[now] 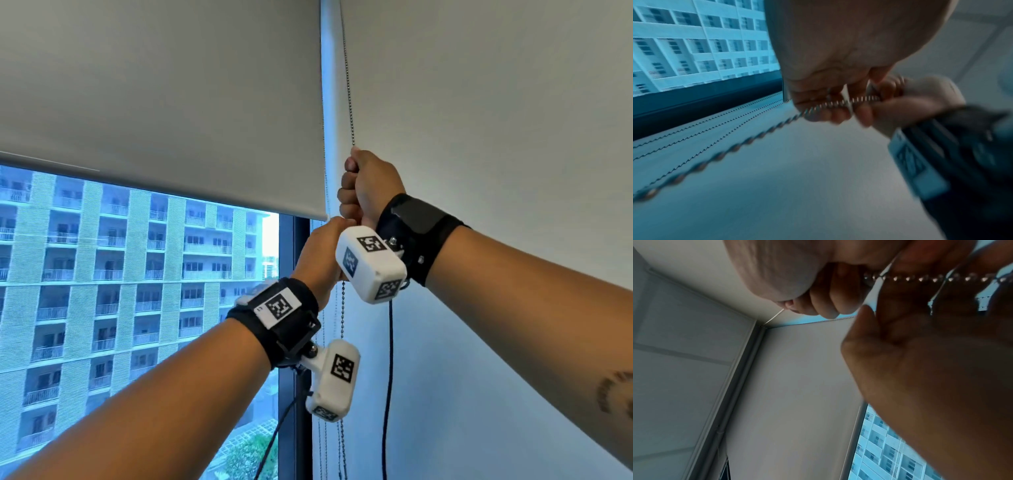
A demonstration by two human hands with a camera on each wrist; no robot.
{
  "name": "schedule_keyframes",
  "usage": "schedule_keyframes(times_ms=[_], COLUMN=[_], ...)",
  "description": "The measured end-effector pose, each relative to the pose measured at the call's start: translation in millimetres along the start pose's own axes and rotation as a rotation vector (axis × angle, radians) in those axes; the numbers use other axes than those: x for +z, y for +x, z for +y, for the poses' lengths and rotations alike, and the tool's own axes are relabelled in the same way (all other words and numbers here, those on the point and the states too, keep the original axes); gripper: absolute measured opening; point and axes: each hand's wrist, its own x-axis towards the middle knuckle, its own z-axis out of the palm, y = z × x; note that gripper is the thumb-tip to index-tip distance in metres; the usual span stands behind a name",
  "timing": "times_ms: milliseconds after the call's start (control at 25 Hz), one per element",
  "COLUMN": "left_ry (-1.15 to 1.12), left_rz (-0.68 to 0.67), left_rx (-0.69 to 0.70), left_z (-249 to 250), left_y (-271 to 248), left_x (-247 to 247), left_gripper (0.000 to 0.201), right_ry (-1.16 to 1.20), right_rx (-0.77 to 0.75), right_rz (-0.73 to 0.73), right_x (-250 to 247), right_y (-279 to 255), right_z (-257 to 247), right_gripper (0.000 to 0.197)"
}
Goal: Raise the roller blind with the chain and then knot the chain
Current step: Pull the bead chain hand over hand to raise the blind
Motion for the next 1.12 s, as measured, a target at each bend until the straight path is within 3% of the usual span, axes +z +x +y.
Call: schedule_keyframes(times_ms=[120,240,680,920,1000,1120], left_ry=[0.103,0.136,-0.043,-0.132,-0.133,-0.143], left_rz=[-0.023,-0.076,-0.074,0.032,0.079,0.097], left_rx=[-0.136,-0.136,0.014,0.0,0.014,0.022], left_z=[3,10,39,15,15,13], left_y=[19,38,64,61,59,52], left_x=[-23,-35,-4,2,1,8], left_gripper=[0.042,0.056,0.04,0.02,0.024,0.029], right_ry=[0.032,0.034,-0.089,-0.342,-0.368,-0.256], right_rx=[-0.031,-0.044,0.02,0.126,0.125,0.088], right_rz=[0.012,0.014,-0.09,-0.304,-0.292,-0.178], right_x=[-8,-14,-32,-66,-76,-75], right_y=[-5,-11,-41,-31,-17,12], right_z=[5,11,56,72,66,48], right_gripper=[0.032,0.032,0.032,0.025,0.022,0.035])
